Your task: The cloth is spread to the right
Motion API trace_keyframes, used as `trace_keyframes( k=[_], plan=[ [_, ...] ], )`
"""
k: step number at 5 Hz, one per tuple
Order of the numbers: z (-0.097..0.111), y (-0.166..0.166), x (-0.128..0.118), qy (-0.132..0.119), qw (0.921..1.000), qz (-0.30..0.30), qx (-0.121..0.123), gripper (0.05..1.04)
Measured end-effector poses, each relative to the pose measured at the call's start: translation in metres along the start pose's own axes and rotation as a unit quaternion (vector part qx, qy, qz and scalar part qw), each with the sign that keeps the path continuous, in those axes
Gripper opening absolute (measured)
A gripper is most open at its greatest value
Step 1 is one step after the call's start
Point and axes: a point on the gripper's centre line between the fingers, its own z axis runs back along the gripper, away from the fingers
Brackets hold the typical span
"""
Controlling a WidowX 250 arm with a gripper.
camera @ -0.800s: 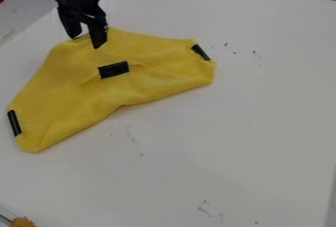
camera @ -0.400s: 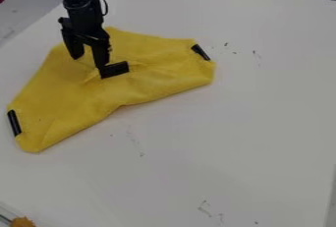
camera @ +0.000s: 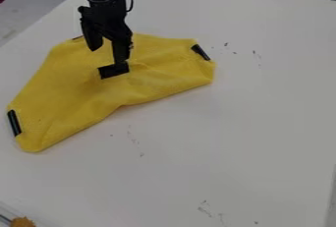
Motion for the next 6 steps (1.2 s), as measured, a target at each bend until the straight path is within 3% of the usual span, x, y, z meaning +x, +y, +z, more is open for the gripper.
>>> trace_keyframes(
  k=[1,3,6],
  plan=[
    [0.016,-0.01,0.005,-0.018,0.9996,-0.008,0.02,1.0],
    [0.01,-0.025,0.002,-0.013,0.9999,-0.007,-0.009,1.0],
    [-0.02,-0.025,-0.012,0.026,0.9989,-0.007,-0.037,0.969]
  ],
)
